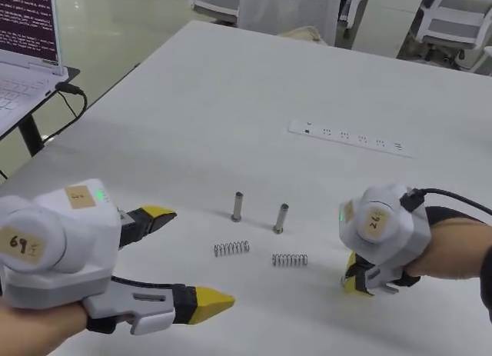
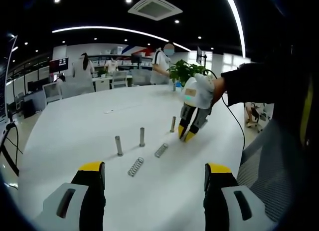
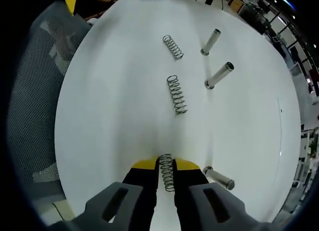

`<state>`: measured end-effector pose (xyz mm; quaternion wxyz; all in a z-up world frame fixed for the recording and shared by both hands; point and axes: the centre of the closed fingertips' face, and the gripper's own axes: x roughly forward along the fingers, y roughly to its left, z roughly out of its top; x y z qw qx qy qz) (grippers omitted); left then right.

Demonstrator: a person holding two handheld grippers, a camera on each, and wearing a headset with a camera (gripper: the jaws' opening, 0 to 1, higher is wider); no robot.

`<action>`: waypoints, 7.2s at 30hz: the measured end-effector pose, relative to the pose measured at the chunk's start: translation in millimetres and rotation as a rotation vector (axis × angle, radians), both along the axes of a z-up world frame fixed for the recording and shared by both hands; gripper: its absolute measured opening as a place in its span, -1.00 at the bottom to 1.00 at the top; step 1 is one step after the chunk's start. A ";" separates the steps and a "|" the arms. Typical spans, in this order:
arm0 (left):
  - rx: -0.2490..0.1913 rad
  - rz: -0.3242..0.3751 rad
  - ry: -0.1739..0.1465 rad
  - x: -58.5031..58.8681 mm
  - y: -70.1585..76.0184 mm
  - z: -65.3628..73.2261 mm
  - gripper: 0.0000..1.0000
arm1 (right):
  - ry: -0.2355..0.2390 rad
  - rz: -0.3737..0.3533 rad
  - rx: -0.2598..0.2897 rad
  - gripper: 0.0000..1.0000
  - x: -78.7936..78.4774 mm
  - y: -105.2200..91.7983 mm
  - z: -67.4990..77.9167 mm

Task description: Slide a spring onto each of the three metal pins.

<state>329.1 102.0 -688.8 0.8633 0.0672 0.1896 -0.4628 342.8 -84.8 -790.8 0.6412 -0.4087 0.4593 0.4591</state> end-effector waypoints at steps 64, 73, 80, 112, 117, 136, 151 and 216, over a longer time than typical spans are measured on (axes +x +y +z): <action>-0.112 -0.267 -0.199 -32.0 -78.5 75.5 -0.82 | -0.107 -0.228 0.673 -0.84 -56.2 133.1 207.1; -0.114 -0.275 -0.200 -33.6 -81.8 74.8 -0.93 | -0.123 -0.227 0.678 -0.84 -53.3 131.1 206.9; -0.129 -0.293 -0.168 -39.6 -90.4 75.7 -0.92 | -0.138 -0.223 0.697 -0.84 -53.4 132.6 208.5; -0.180 -0.251 -0.141 -31.4 -96.1 81.7 -0.49 | -0.283 -0.302 0.892 -0.85 -42.5 92.3 221.6; -0.184 -0.221 -0.121 -23.9 -87.6 79.2 -0.33 | -0.301 -0.329 0.898 -0.85 -36.6 83.6 222.4; -0.122 -0.108 -0.079 -0.9 -29.8 48.4 0.36 | -0.382 -0.436 0.921 -0.85 -13.6 51.7 217.2; -0.080 -0.110 -0.041 -11.7 -22.3 29.0 0.67 | -0.519 -0.617 0.907 -0.86 34.4 -12.0 204.9; -0.031 -0.076 0.019 -9.1 -15.4 9.2 0.55 | -0.467 -0.717 0.879 -0.85 64.0 -39.8 64.0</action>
